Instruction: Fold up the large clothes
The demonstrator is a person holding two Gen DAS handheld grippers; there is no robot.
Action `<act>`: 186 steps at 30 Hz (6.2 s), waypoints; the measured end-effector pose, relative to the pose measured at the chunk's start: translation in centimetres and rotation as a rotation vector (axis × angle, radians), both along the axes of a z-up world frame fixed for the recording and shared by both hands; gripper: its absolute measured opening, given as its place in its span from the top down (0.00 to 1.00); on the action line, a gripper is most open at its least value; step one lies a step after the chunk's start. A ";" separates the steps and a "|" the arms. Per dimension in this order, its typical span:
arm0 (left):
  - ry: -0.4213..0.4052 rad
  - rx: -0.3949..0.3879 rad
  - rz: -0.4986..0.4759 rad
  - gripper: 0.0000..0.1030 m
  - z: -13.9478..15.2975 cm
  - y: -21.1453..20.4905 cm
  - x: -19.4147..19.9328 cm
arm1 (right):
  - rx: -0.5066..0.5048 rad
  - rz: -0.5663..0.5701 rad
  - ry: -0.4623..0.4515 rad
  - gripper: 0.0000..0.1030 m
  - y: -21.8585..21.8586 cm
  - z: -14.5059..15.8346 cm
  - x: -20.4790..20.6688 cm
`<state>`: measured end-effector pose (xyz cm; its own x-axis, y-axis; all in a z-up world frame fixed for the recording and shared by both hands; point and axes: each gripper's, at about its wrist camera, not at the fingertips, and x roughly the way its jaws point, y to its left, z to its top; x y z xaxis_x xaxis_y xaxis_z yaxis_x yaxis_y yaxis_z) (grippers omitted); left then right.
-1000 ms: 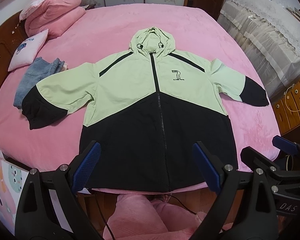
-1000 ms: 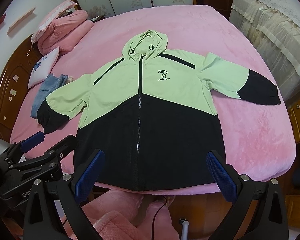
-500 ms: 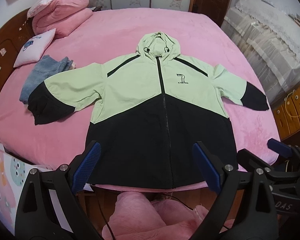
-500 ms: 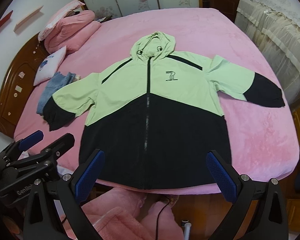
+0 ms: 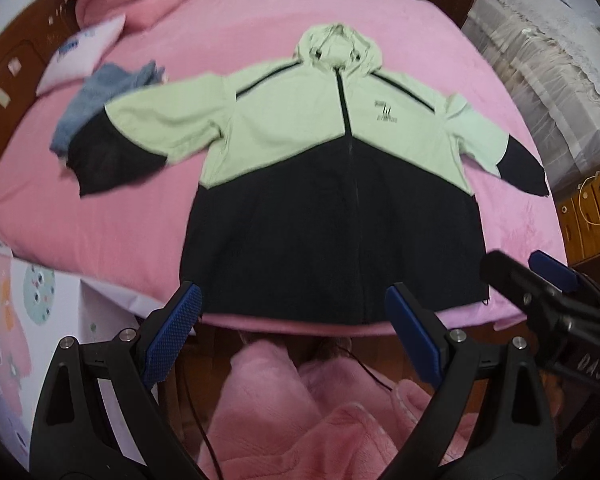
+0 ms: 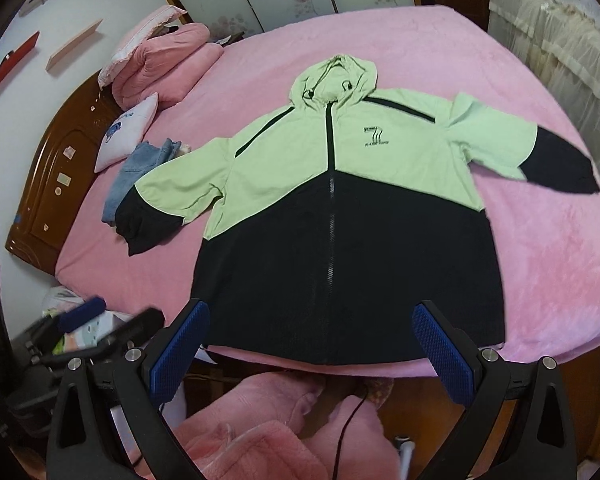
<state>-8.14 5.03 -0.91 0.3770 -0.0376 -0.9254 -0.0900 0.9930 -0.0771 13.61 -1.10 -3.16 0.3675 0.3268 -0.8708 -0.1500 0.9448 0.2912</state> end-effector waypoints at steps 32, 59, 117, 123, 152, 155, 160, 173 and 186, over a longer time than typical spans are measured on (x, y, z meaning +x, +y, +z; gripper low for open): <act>0.037 -0.384 1.096 0.11 -20.2 44.5 14.1 | -0.060 0.030 0.146 0.00 37.5 -13.8 21.4; -0.235 -0.515 1.275 0.96 -28.3 58.7 19.1 | -0.103 -0.069 0.247 0.00 38.5 -21.6 24.4; 0.230 0.141 0.555 0.32 -27.3 17.2 26.8 | -0.065 0.202 0.259 0.46 15.3 -30.9 34.0; 0.204 0.236 0.546 0.31 -27.7 18.3 27.6 | -0.204 0.292 0.087 0.68 17.1 -28.8 32.8; 0.062 0.244 0.382 0.31 -25.6 20.5 32.0 | -0.348 -0.151 0.119 0.78 0.9 -24.1 36.1; 0.014 0.322 0.166 0.31 -25.2 17.6 32.0 | -0.332 -0.182 0.126 0.78 1.0 -24.2 35.7; -0.031 0.412 -0.004 0.31 -25.9 15.8 33.2 | -0.310 -0.189 0.118 0.78 0.6 -23.3 35.5; -0.061 0.145 0.250 0.67 -27.0 22.5 34.7 | -0.183 -0.084 0.120 0.78 2.2 -23.2 35.8; 0.030 0.135 0.155 0.67 -28.6 20.5 35.0 | -0.535 -0.326 0.108 0.75 2.4 -25.2 36.7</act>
<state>26.89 25.51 -29.49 0.3411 0.1435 -0.9290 -0.2424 0.9683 0.0606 50.33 1.32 -28.40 0.2754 -0.2775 -0.9204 0.1737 0.9560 -0.2363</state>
